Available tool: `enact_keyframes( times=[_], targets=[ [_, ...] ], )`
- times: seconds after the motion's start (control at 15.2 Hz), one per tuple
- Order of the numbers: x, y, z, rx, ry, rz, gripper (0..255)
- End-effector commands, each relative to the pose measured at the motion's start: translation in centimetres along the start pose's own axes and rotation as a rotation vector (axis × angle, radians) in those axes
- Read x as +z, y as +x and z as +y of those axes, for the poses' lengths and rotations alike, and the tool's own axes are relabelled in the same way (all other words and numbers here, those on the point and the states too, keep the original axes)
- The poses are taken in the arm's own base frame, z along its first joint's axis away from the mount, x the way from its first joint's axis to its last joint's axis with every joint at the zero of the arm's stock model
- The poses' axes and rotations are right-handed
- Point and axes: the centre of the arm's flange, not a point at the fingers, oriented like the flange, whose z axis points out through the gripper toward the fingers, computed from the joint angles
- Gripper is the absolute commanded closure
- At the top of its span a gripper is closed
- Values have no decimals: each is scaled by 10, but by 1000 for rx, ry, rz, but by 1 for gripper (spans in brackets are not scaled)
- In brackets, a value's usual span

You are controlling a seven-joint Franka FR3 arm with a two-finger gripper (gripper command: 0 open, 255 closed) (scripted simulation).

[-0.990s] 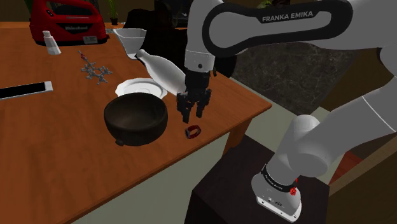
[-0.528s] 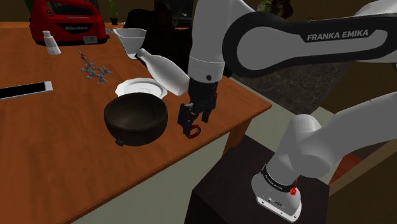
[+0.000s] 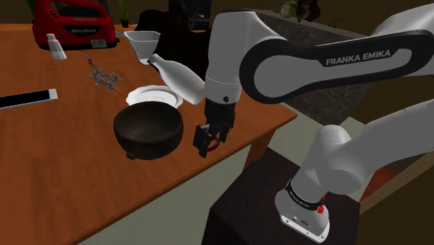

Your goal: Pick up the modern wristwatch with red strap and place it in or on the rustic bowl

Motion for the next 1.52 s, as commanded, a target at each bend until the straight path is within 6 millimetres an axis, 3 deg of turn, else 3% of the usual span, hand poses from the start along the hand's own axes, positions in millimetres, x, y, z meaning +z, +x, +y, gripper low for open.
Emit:
enact_keyframes(
  times=[0.0,0.26,0.33,0.92,1.45],
  targets=[
    [1,0,0,0,0,0,0],
    [1,0,0,0,0,0,0],
    [1,0,0,0,0,0,255],
    [1,0,0,0,0,0,255],
    [-41,-2,-3,0,0,0,255]
  ],
)
